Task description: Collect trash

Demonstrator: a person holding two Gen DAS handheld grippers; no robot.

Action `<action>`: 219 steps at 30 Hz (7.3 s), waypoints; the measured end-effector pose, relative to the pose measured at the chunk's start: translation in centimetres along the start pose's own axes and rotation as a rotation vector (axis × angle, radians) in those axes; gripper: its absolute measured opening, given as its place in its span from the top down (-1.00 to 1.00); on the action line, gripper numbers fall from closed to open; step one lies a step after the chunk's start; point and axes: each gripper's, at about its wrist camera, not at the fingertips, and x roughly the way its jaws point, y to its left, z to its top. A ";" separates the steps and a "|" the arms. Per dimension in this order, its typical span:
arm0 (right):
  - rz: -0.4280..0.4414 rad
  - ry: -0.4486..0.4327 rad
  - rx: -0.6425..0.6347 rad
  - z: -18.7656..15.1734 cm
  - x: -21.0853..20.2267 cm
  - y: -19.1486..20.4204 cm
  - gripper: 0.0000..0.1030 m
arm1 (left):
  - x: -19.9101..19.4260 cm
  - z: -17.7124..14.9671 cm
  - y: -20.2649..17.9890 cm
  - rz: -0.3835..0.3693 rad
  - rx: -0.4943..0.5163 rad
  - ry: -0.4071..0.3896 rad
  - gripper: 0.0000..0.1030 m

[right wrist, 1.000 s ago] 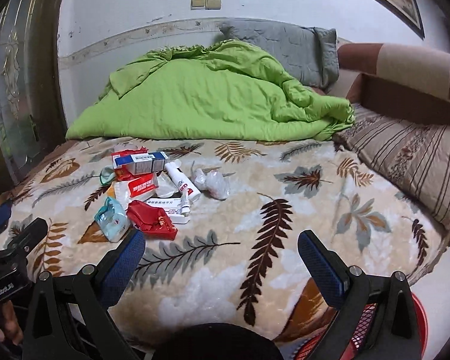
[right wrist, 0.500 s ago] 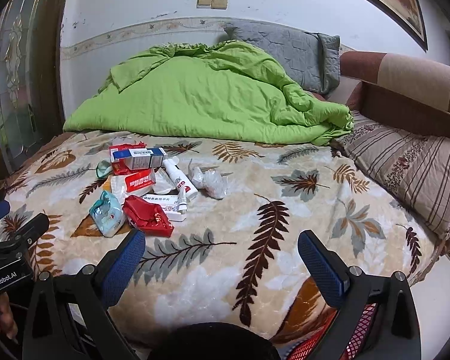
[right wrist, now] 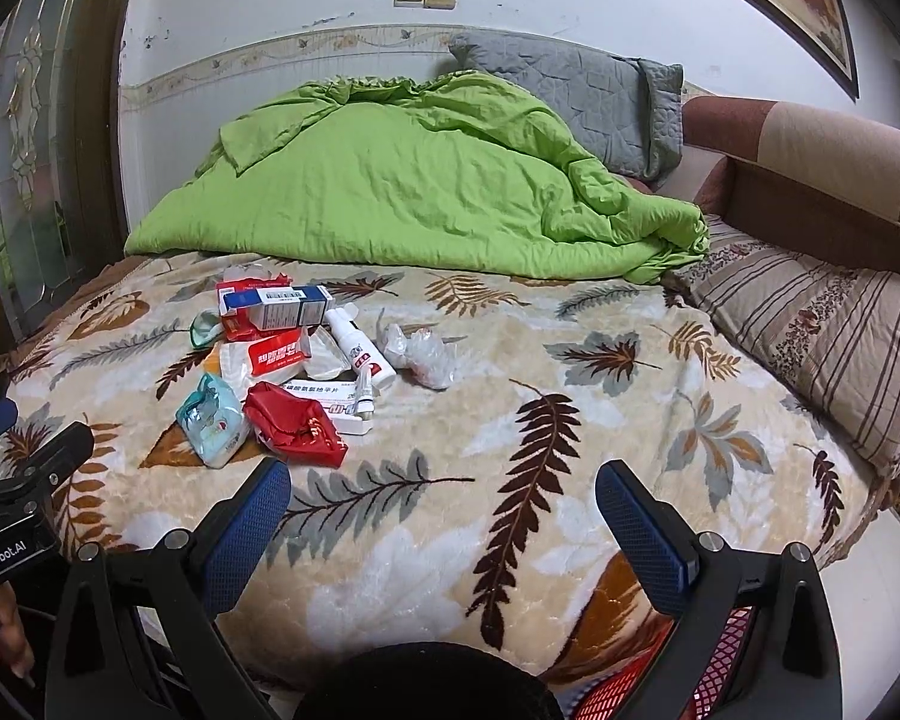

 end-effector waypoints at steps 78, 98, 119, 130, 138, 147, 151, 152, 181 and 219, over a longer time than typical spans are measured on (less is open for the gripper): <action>0.472 0.486 0.165 3.4 15.6 6.1 -0.37 | 15.4 2.3 4.0 -0.251 -0.374 0.417 0.29; 0.373 0.305 0.288 3.8 12.0 0.6 0.80 | 16.2 2.4 1.8 -0.237 -0.317 0.421 -0.31; 0.384 0.225 0.234 3.5 10.4 1.2 0.80 | 11.1 3.4 1.5 -0.179 -0.170 0.199 0.35; 0.383 0.215 0.238 3.5 10.3 1.3 0.80 | 10.8 3.5 -0.3 -0.261 -0.141 0.198 0.35; 0.401 0.220 0.311 3.1 9.5 -1.1 0.80 | 9.7 3.6 -2.2 -0.365 -0.089 0.185 0.35; 0.295 0.212 0.431 0.3 2.6 -11.6 0.80 | 5.1 3.8 -10.4 -0.650 0.059 0.208 0.33; 0.165 0.215 0.471 -2.0 -1.3 -16.9 0.80 | 2.0 3.7 -16.2 -0.822 0.154 0.243 0.31; 0.132 0.223 0.486 -2.8 -2.2 -18.2 0.80 | 1.4 3.5 -17.4 -0.855 0.172 0.257 0.31; 0.007 0.242 0.513 -6.0 -5.5 -22.3 -0.14 | -1.2 1.8 -23.2 -0.875 0.241 0.346 -0.40; 0.402 0.530 0.336 4.2 22.1 1.8 0.83 | 11.2 4.3 2.6 -0.344 -0.217 0.248 -0.45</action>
